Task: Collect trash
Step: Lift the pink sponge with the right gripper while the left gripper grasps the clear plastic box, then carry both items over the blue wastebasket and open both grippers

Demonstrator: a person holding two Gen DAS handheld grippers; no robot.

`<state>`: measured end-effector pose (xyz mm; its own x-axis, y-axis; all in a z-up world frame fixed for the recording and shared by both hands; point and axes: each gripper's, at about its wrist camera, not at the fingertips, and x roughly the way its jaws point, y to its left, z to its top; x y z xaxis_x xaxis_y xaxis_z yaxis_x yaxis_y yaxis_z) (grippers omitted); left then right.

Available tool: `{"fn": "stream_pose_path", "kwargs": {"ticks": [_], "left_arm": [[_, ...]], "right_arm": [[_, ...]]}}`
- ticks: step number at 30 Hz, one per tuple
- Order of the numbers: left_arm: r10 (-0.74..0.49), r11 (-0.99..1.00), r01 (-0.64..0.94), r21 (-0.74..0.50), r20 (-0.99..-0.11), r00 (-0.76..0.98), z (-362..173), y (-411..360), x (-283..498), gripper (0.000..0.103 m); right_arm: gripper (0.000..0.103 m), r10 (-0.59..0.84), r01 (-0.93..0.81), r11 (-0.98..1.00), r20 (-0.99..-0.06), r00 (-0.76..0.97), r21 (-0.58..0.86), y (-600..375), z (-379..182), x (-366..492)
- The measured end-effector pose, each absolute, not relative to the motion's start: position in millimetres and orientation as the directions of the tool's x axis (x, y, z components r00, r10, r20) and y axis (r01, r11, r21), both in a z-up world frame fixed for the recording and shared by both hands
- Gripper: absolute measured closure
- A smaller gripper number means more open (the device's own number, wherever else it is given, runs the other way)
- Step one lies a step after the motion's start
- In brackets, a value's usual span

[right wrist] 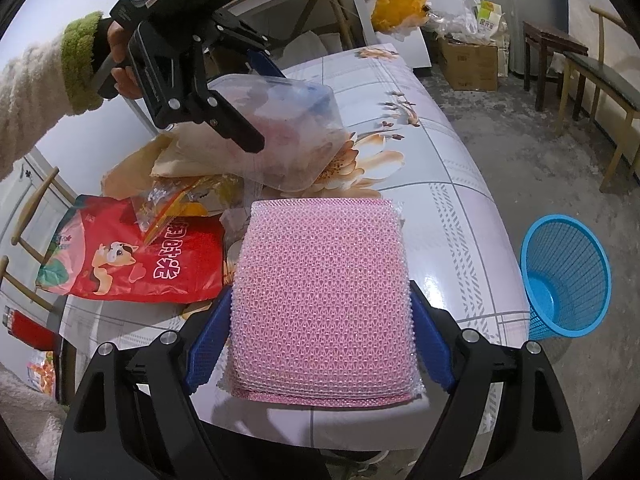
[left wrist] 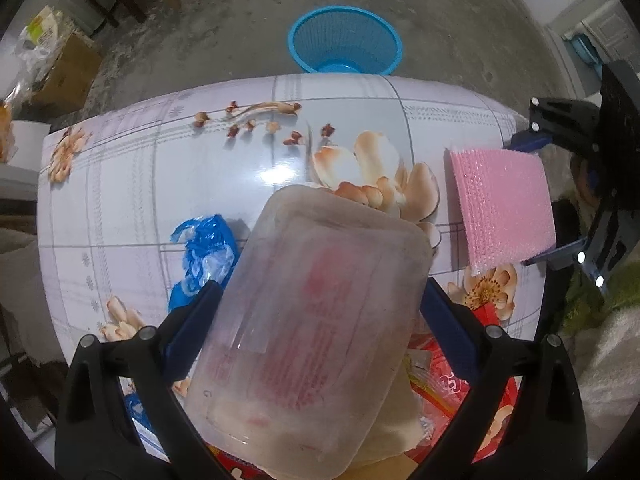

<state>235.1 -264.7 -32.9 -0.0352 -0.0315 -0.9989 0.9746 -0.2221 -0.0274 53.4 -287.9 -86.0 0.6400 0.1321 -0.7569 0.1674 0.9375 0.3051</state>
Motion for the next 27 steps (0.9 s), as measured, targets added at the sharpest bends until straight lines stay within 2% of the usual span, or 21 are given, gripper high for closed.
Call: {"fn": "stream_pose_path", "kwargs": {"ticks": [6,11,15,22,27], "left_arm": [[-0.079,-0.173,0.985,-0.007,-0.997,-0.021,-4,-252,237,0.014],[-0.176,-0.093,0.995,0.021,-0.984,0.005,34,-231,237,0.014],[-0.264,0.007,1.000,0.023,-0.964,0.024,59,-217,237,0.015],[-0.427,0.186,0.982,-0.028,-0.903,0.055,95,-209,233,0.015],[-0.508,0.258,0.962,-0.095,-0.860,0.051,111,-239,222,0.015]], "right_arm": [[0.023,0.136,0.182,0.927,-0.745,0.653,0.328,-291,-87,52],[0.024,0.130,0.190,0.924,-0.739,0.661,0.333,-292,-86,52],[0.025,0.185,0.201,0.886,-0.714,0.675,0.418,-304,-85,50],[0.025,0.302,0.212,0.738,-0.594,0.745,0.640,-343,-74,33],[0.025,0.214,0.258,0.681,-0.523,0.825,0.686,-382,-57,-6]]}}
